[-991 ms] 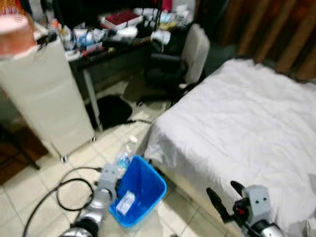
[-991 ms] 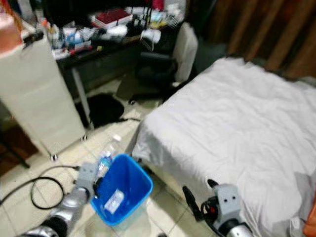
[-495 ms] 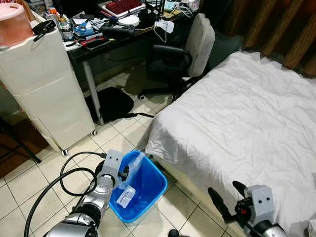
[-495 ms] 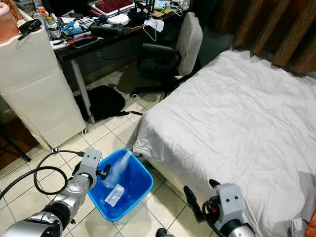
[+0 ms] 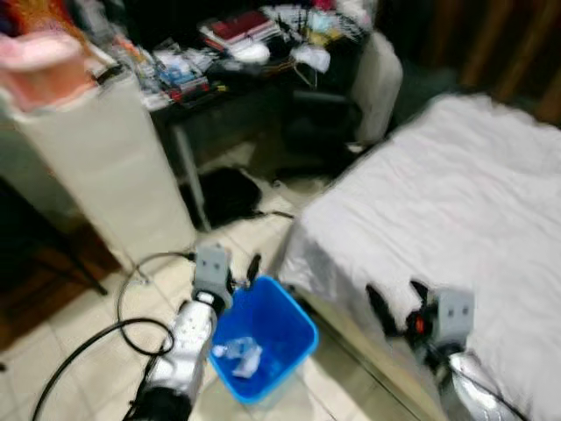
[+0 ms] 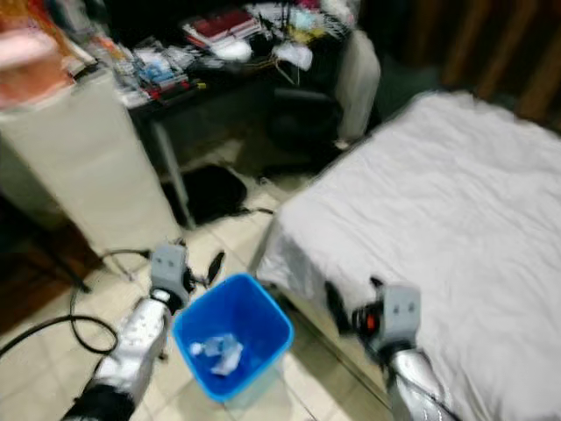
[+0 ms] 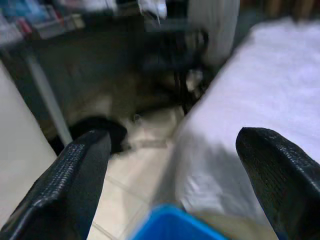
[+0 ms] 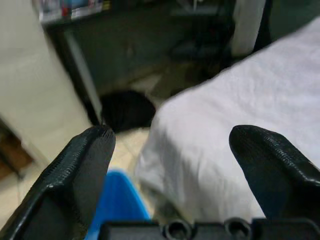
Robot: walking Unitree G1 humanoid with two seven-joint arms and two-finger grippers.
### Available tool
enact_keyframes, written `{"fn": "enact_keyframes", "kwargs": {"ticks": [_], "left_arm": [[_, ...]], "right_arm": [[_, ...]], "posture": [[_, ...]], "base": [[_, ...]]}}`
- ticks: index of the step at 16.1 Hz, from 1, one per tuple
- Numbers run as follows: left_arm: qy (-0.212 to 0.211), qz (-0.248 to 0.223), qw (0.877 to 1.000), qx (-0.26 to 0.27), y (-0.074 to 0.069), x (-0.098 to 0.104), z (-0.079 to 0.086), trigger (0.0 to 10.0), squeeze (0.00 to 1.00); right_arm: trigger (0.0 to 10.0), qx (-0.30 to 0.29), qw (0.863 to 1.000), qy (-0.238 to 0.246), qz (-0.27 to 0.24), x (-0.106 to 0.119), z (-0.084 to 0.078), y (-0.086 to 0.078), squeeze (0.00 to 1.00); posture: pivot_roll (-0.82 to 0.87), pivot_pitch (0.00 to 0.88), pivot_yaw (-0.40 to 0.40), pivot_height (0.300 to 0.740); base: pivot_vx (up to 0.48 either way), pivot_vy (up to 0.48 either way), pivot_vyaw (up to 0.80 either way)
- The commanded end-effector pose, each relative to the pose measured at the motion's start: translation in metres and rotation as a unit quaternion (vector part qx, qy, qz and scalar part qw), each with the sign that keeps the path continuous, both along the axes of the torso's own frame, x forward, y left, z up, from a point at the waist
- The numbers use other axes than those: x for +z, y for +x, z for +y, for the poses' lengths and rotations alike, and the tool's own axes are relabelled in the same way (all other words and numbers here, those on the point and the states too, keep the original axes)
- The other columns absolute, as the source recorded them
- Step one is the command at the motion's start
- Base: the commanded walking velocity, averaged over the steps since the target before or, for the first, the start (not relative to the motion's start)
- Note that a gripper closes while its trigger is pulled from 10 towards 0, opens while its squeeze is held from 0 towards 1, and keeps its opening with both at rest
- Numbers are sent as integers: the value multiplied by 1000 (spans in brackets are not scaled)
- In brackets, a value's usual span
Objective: Clean up the room
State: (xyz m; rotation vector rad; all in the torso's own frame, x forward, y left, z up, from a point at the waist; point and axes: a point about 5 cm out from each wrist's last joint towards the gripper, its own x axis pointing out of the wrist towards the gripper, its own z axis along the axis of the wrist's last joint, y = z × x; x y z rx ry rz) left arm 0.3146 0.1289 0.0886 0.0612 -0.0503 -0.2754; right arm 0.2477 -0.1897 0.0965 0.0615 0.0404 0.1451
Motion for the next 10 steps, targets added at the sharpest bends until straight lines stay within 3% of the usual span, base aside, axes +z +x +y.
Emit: {"fn": "enact_keyframes", "kwargs": {"ticks": [1, 3, 5, 7, 8, 10], "left_arm": [[2, -22, 1000, -18, -7, 11, -6, 10000, 0], [-4, -48, 999, -11, -13, 19, -2, 10000, 0], [-33, -35, 999, -5, -21, 18, 1, 10000, 0], [-22, -7, 1000, -14, -24, 9, -15, 10000, 0], [-32, 13, 999, -25, -24, 6, -21, 10000, 0], [-9, 18, 999, -25, -22, 4, -20, 10000, 0]], "right_arm": [[10000, -35, 999, 5, -13, 1, -6, 4, 0], [10000, -58, 998, 8, -32, 6, -11, 11, 0], [10000, -69, 997, 7, -28, 0, -14, 17, 0], [10000, -58, 998, 1, -18, -9, -10, 17, 0], [10000, -53, 998, -5, -13, -12, -9, 16, 0], [10000, -54, 998, -10, -11, -16, -10, 14, 0]], "posture": [[-74, 14, 73, 740], [-60, 0, 75, 740], [-57, 0, 72, 740], [-69, 0, 67, 740], [-74, 0, 69, 740], [-86, 0, 75, 740]], "base": [[0, 0, 0], [0, 0, 0], [0, -341, -800], [0, -480, -800], [0, 0, -800], [0, 0, 0]]}}
